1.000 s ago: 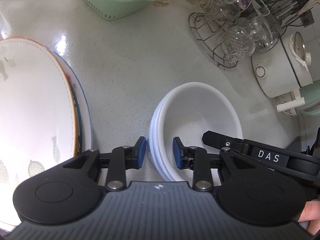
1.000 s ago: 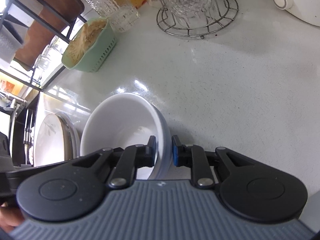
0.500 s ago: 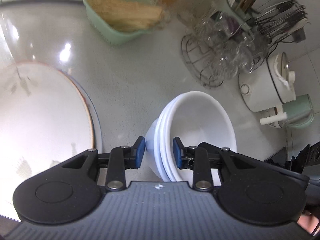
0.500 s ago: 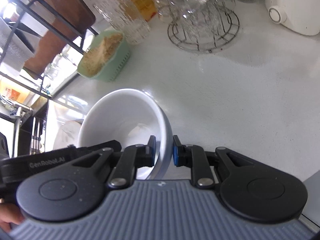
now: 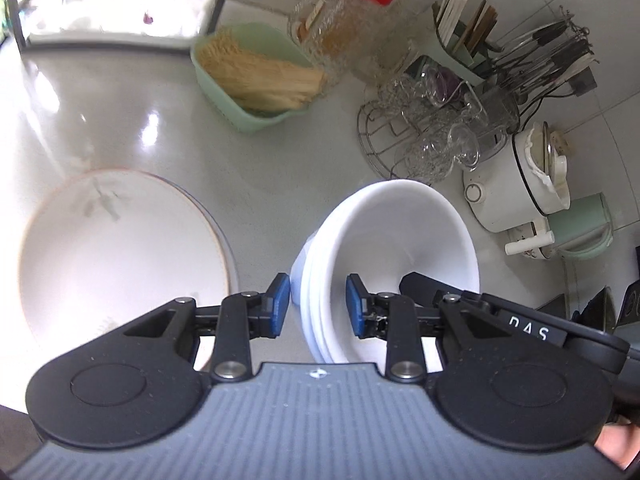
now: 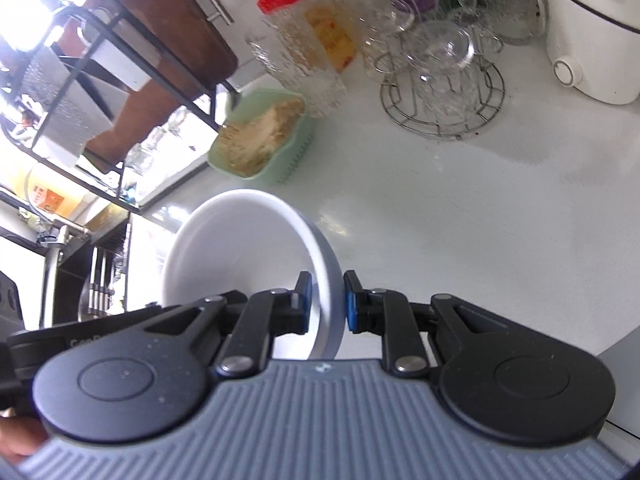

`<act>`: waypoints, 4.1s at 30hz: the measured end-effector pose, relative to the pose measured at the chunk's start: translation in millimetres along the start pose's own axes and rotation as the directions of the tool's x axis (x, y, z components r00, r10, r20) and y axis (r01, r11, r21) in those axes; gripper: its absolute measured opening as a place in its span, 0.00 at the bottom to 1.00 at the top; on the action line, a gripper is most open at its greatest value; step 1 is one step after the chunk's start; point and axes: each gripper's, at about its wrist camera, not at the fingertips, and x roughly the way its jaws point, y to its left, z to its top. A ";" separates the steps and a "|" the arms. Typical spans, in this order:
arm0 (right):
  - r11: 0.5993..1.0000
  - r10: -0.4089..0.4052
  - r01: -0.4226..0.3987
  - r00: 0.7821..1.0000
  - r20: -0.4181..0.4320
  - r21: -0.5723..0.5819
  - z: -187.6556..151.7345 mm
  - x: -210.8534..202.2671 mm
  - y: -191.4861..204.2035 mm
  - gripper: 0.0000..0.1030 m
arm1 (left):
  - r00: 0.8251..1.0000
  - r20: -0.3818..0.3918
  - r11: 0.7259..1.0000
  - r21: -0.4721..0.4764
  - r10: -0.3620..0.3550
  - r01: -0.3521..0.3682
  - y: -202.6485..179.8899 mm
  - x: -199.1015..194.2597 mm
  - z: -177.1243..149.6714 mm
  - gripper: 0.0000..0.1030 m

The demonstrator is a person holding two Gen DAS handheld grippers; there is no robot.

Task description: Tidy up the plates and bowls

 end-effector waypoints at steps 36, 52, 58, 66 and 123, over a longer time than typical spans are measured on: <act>0.973 0.000 -0.039 0.985 -0.171 -0.227 -46.7 98.2 123.1 0.20 | 0.990 0.046 0.972 -0.200 0.137 -0.125 162.7 -31.5 -24.4 0.34; 0.968 -0.056 0.016 0.987 -0.152 -0.251 -49.1 130.3 117.9 0.21 | 0.992 -0.012 0.975 -0.186 0.125 -0.125 177.9 11.3 -16.4 0.35; 0.971 -0.053 0.015 0.987 -0.155 -0.237 -49.8 135.5 113.9 0.21 | 0.993 -0.015 0.980 -0.157 0.120 -0.121 177.5 13.7 -14.5 0.35; 0.974 -0.072 0.054 0.994 -0.077 -0.218 -46.8 107.7 119.1 0.21 | 0.995 0.004 0.990 -0.099 0.098 -0.097 166.4 -7.1 -10.3 0.62; 0.846 0.303 -0.121 0.910 0.282 -0.519 -154.4 -175.3 42.3 0.21 | 0.764 0.569 0.949 -0.113 0.304 -0.293 -35.9 -247.2 -273.9 0.65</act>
